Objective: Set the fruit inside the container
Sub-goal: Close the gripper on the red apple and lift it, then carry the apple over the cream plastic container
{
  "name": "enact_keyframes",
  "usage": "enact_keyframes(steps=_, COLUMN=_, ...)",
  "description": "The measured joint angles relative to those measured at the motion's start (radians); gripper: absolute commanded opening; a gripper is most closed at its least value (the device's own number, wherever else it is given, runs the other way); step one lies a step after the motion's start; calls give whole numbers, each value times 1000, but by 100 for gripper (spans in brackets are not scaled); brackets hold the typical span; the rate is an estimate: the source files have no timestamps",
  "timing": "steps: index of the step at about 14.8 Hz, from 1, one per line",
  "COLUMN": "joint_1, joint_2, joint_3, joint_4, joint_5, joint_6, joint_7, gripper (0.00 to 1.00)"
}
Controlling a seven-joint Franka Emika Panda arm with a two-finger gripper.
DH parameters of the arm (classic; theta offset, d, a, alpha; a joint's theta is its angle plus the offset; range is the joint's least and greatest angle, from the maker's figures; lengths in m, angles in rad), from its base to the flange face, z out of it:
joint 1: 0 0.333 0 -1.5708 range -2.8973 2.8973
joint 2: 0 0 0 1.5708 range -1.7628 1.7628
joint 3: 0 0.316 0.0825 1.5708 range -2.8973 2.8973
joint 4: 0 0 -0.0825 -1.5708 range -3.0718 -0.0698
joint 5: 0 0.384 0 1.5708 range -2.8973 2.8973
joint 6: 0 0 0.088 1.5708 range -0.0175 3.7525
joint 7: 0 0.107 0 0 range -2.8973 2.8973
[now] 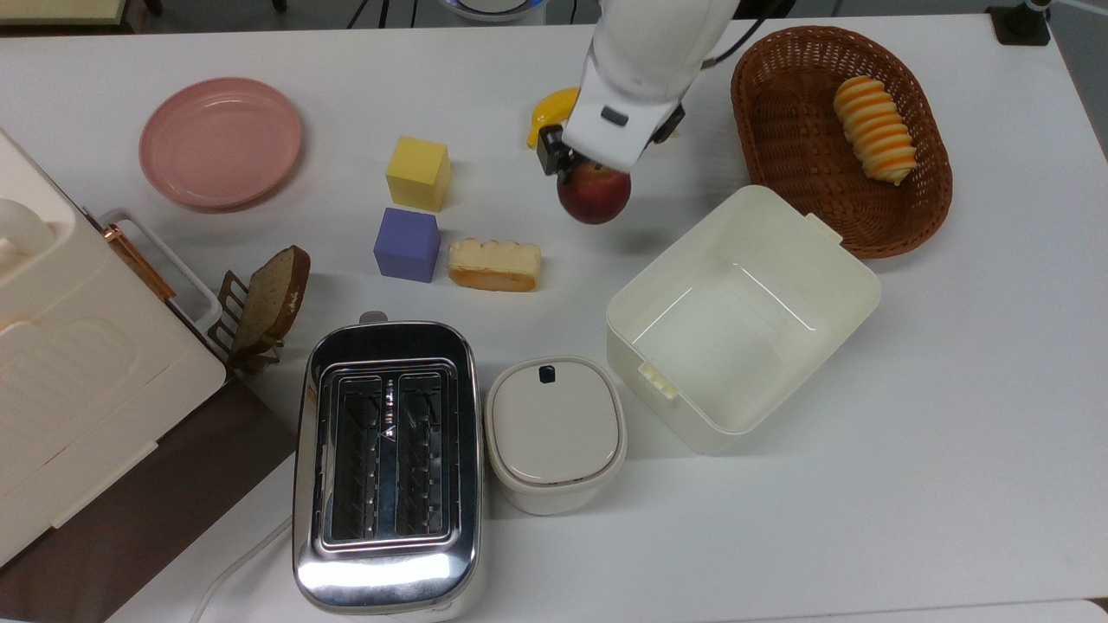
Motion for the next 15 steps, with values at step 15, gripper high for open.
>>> enact_keyframes(steps=15, joint_1=-25, joint_2=-3, joint_3=-11, joint_4=96, joint_5=48, joint_6=-15, joint_7=9, gripper=64)
